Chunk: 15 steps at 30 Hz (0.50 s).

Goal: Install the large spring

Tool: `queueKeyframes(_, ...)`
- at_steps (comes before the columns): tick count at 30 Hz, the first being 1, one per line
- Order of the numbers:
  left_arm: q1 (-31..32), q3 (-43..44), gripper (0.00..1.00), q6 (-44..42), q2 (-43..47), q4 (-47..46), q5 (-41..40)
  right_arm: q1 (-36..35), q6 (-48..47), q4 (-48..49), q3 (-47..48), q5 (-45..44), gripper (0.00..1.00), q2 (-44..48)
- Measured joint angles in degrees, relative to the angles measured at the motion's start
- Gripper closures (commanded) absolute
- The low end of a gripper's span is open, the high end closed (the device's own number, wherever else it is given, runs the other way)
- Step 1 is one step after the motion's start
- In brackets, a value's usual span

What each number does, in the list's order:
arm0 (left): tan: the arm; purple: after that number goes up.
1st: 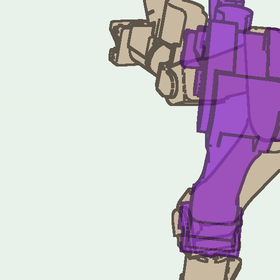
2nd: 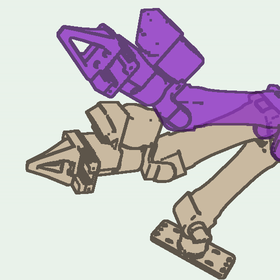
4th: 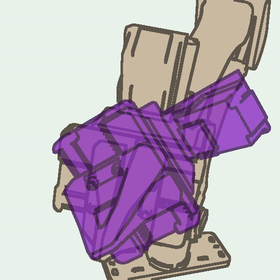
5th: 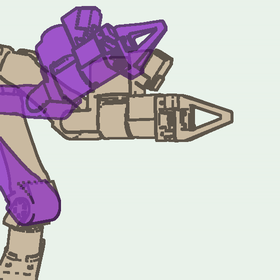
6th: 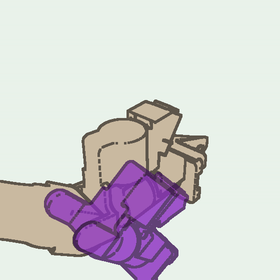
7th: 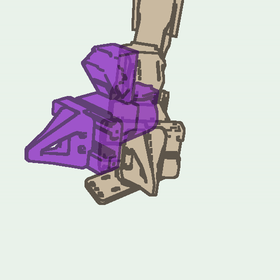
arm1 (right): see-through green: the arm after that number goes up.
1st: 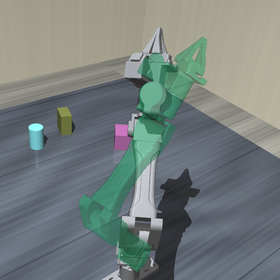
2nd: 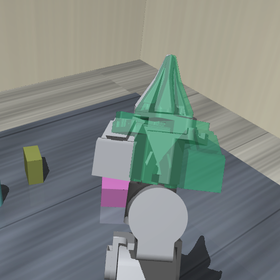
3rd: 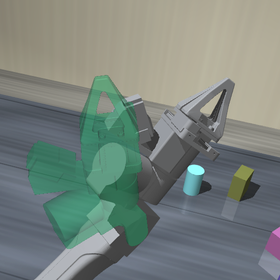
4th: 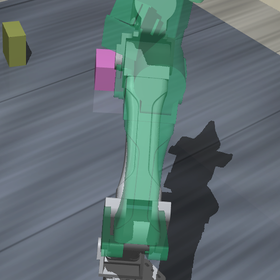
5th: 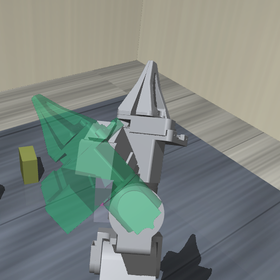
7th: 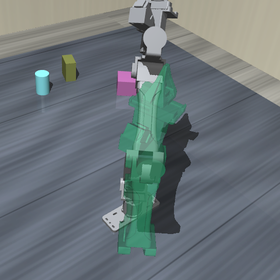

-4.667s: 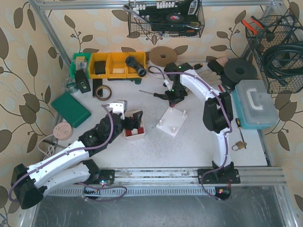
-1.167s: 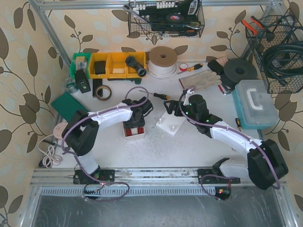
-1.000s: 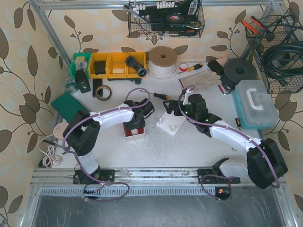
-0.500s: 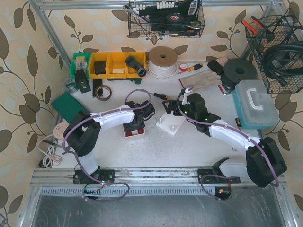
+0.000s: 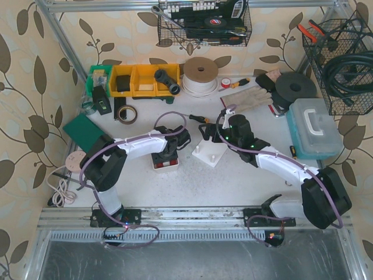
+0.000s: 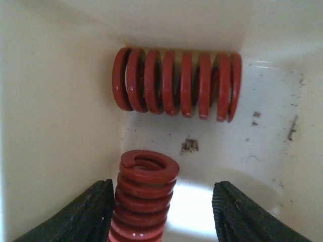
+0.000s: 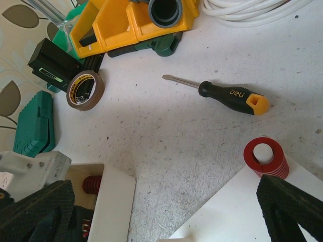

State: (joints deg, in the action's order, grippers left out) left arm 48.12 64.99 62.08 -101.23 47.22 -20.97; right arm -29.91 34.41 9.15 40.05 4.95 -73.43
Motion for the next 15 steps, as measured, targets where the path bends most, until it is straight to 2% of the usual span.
queueKeyframes(7, -0.04, -2.01, 0.43, 0.0, -0.63, -3.72, 0.26, -0.11, -0.13, -0.24, 0.61, 0.0, 0.03, -0.57)
queueKeyframes(11, -0.07, -2.19, 0.5, -0.28, -0.83, -5.6, 0.85, -0.11, -0.22, -0.46, 0.7, -0.02, 0.03, -0.61)
queueKeyframes(15, -0.02, -2.08, 0.62, -0.61, -1.75, -7.89, 2.34, -0.11, -0.39, -0.72, 0.7, -0.04, 0.03, -0.63)
